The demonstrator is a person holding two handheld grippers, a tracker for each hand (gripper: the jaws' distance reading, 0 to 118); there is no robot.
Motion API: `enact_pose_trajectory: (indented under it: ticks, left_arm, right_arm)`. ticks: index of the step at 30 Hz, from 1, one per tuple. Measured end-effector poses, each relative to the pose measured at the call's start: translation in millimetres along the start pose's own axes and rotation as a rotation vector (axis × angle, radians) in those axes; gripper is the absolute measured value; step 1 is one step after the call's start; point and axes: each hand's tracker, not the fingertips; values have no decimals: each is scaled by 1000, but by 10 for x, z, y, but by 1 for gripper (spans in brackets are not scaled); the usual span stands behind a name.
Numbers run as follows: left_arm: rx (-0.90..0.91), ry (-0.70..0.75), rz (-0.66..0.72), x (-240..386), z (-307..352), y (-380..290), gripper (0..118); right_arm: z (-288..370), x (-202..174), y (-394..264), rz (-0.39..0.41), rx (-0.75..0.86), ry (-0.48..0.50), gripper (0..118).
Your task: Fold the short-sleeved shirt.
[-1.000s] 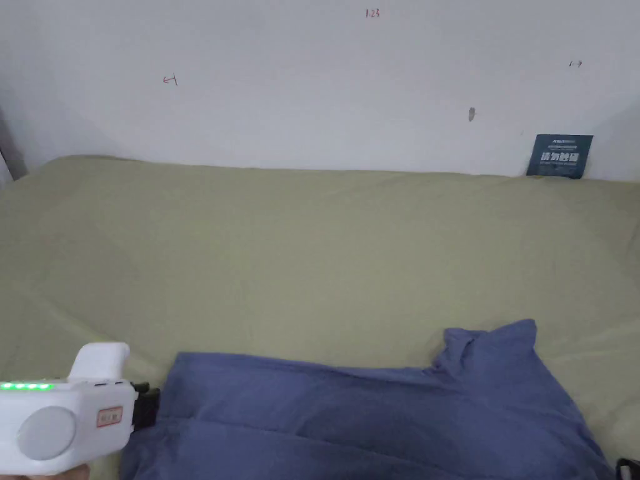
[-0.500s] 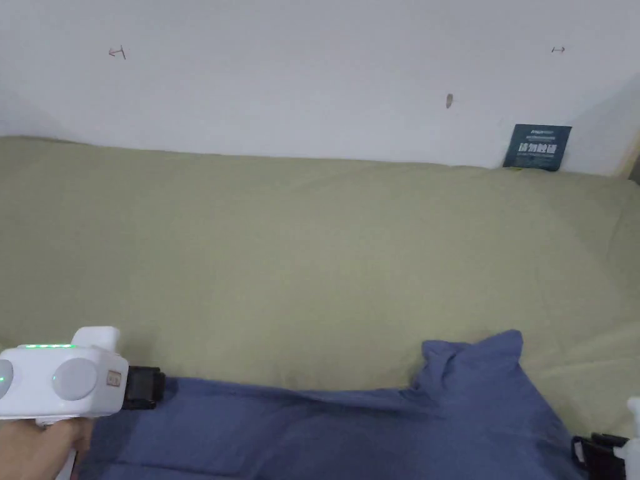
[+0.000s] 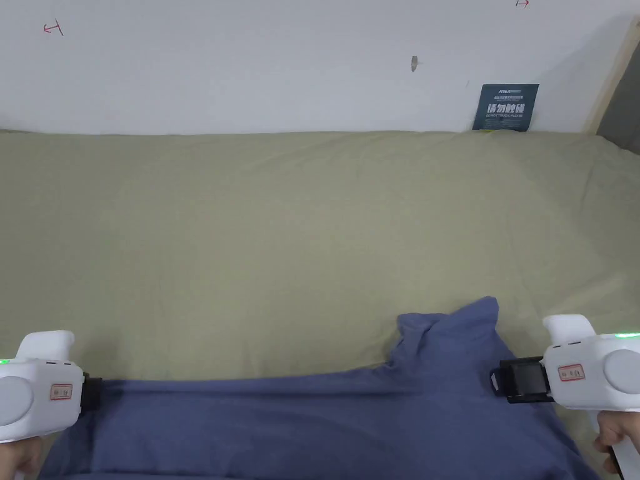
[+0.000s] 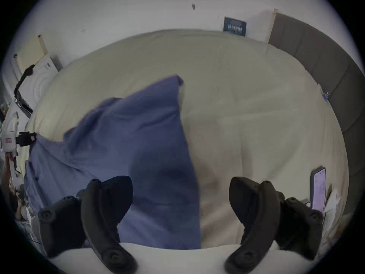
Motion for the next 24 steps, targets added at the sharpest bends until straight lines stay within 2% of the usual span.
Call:
enact_pose_trajectory:
  ticks: [1,2,3,4,5,6,11,17,24]
  left_arm:
    - [-4,-1,6,-6,6,20,1]
    - [-7,-3,10,-13,16,36,1]
    - [-8,-7,12,-36,-22,17,1]
    - [-9,-9,10,-43,-11,31,1]
    - [-12,-10,9,-47,3,43,1]
    - [-11,-12,7,-54,18,54,1]
    - [-5,-23,-7,-88,146,-14,1]
    - [56,-56,-11,-158,693,-118,1]
    - [136,-105,1,-305,1418,-742,1]
  right_arm:
    - [-78,28,-2,-8,-33,-22,97]
    - [-103,57,-8,-11,-23,-11,73]
    - [-77,82,-27,-6,7,-48,68]
    - [-10,121,-27,-22,22,0,63]
    - [41,123,-36,-35,28,10,24]
    - [105,136,-51,-28,55,35,3]
    - [493,-11,-152,10,108,49,3]
    - [1155,-61,-345,-7,207,108,3]
    - [1947,-73,-1038,9,292,136,3]
